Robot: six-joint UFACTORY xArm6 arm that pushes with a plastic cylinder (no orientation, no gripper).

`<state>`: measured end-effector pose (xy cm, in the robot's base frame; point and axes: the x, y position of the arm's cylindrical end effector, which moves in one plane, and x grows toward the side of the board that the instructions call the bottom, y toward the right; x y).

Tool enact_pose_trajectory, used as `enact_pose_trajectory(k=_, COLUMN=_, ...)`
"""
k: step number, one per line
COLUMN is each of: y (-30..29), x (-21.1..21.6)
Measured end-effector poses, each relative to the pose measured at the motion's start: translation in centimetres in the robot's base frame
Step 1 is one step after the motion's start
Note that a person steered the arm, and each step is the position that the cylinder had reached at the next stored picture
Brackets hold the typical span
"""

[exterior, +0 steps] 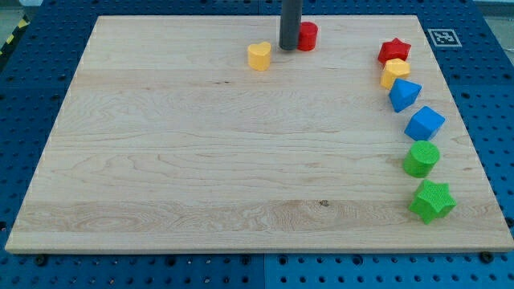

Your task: Push red circle closer to red star

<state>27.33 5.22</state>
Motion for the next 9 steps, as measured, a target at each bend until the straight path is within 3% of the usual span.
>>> enact_pose_trajectory(k=3, y=-1.7, x=-0.9)
enact_pose_trajectory(k=8, y=6.7, x=-1.0)
enact_pose_trajectory(k=9, y=5.6, x=-1.3)
